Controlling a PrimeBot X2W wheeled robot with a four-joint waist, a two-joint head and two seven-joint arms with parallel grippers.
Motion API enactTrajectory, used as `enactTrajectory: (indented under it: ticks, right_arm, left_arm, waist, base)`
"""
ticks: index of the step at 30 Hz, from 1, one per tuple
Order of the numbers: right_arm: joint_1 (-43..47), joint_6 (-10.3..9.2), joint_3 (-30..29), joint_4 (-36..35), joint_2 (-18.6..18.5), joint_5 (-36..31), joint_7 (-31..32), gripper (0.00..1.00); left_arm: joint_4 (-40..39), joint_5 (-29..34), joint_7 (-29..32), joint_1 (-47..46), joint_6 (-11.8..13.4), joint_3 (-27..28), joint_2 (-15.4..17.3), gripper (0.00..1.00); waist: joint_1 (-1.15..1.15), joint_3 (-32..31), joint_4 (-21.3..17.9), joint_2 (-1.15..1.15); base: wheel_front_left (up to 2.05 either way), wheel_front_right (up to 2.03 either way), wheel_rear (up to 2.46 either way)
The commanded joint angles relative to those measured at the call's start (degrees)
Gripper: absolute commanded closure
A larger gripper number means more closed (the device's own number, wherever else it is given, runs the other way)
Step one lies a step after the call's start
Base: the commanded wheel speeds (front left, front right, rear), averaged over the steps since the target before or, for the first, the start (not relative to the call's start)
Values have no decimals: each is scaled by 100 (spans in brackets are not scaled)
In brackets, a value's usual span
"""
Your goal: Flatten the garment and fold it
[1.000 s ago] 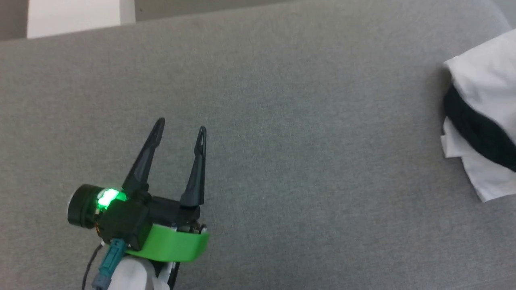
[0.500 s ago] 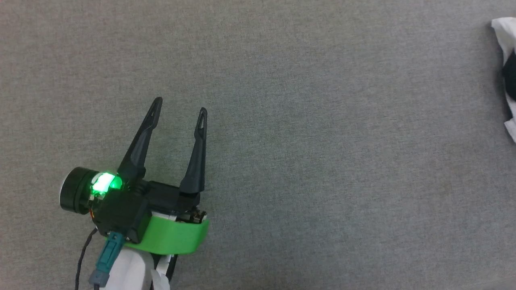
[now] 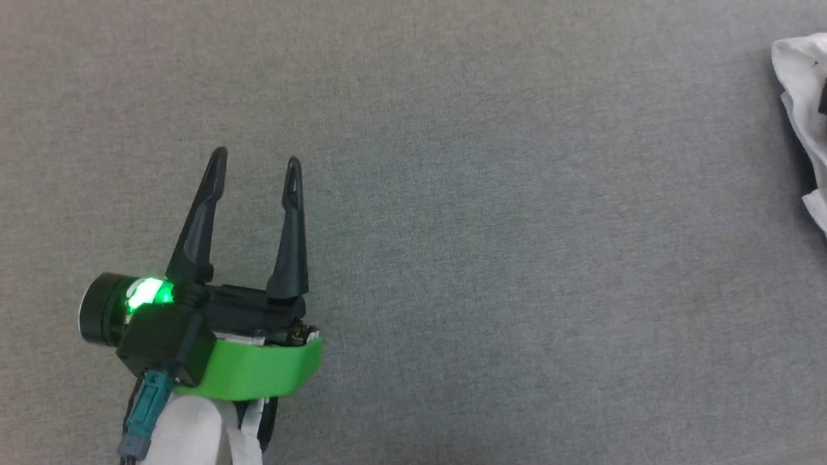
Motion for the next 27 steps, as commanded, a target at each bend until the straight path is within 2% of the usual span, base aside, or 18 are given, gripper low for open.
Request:
enactTrajectory:
  ticks: [1, 4, 5, 12, 20, 27]
  right_arm:
    - [24, -10, -7, -45, 41, -54, -44, 0]
    - [220, -10, -2, -182, 127, -102, -103, 0]
    - [471, -10, -84, -378, 316, -34, -174, 0]
    - [1398, -10, 28, -1372, 1010, 373, -431, 0]
    - [2461, -10, 343, -2578, 1763, 674, -1158, 0]
    - [3324, -10, 532, -3154, 2355, 582, -1934, 0]
  left_arm:
    - [40, -94, -60, 78, 62, 30, -44, 0]
    - [168, -133, -127, 243, 184, 119, -110, 0]
    - [309, -183, -166, 457, 254, 188, -139, 0]
    - [603, -302, -201, 1092, 328, 297, -132, 0]
    - [920, -330, -149, 1482, 395, 369, -25, 0]
    - [1102, -341, -86, 1621, 344, 328, 87, 0]
  waist:
    - [-1, -367, -4, 0]
    - [-1, -770, 14, 0]
    - [-1, -1173, 49, 0]
    - [-1, -2084, 164, 0]
    - [-1, -2731, 411, 0]
    - [-1, -3036, 668, 0]
  base:
    - [0, 0, 0]
    - [0, 0, 0]
    - [0, 0, 0]
    - [0, 0, 0]
    - [0, 0, 0]
    - [0, 0, 0]
